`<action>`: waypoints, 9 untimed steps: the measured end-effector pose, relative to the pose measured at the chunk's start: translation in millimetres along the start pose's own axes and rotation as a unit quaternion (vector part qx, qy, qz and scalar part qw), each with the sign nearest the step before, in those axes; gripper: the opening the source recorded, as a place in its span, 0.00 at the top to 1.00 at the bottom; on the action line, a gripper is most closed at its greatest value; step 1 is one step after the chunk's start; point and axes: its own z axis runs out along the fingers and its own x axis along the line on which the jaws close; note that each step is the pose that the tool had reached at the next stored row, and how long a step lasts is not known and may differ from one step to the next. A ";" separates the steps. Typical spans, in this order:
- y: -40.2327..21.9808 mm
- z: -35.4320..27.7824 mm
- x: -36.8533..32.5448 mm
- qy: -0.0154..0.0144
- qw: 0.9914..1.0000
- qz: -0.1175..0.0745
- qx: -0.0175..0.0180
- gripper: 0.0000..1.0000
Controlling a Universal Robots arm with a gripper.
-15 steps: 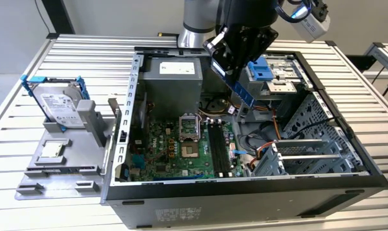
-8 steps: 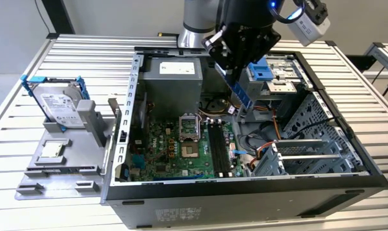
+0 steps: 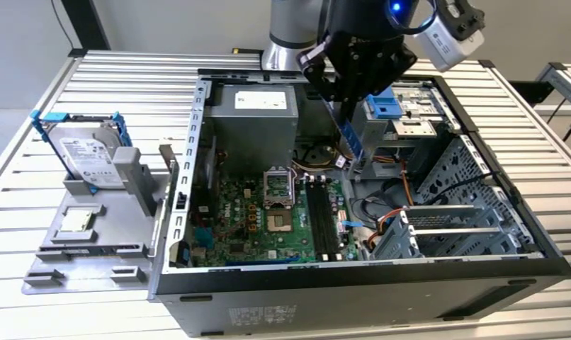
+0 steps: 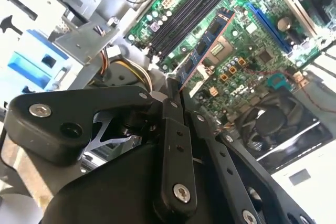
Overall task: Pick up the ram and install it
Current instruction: 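Insert the ram into the slot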
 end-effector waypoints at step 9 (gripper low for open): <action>0.0 0.0 0.0 -0.002 0.998 0.057 0.002 1.00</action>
